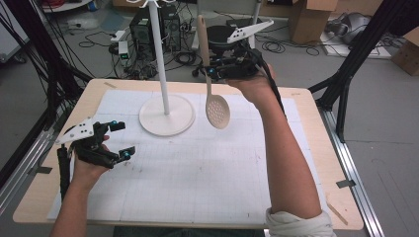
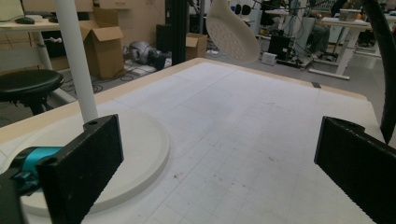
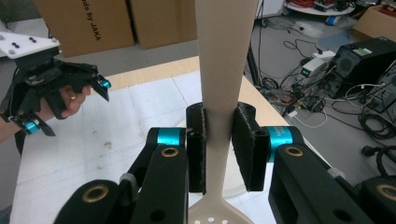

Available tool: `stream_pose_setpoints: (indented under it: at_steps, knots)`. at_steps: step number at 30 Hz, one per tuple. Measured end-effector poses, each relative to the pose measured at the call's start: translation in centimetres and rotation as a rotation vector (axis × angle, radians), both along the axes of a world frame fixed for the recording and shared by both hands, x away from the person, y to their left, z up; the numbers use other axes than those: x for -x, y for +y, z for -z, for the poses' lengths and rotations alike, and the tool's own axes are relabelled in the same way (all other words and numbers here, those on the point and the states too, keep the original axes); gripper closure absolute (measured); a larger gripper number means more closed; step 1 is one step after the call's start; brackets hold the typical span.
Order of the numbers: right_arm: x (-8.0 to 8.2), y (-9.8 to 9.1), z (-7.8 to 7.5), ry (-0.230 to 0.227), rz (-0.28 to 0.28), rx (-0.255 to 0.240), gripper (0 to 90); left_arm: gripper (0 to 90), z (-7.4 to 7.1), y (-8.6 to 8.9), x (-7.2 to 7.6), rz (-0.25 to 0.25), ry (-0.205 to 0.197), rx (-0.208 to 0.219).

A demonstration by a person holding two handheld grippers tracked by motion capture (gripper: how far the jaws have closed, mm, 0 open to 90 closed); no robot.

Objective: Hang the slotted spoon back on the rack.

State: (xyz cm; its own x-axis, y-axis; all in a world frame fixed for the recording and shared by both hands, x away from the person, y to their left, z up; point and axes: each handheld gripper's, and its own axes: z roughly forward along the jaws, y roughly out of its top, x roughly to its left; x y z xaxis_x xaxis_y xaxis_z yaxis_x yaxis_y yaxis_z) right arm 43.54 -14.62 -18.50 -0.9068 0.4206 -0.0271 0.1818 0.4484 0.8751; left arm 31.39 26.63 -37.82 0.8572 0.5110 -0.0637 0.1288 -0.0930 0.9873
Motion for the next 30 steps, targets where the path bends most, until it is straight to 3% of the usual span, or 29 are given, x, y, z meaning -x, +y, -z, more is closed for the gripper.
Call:
stream_pose_setpoints:
  at_steps: [19,30]
  knots:
    - [-4.9,2.9,-1.8,0.030,0.012,0.017,76.0,1.7,0.0,0.2,-0.1,0.002,-0.001,0.005]
    - [-6.8,3.5,-1.1,0.079,0.045,0.005,76.0,1.7,0.0,0.1,0.0,0.004,0.001,0.010]
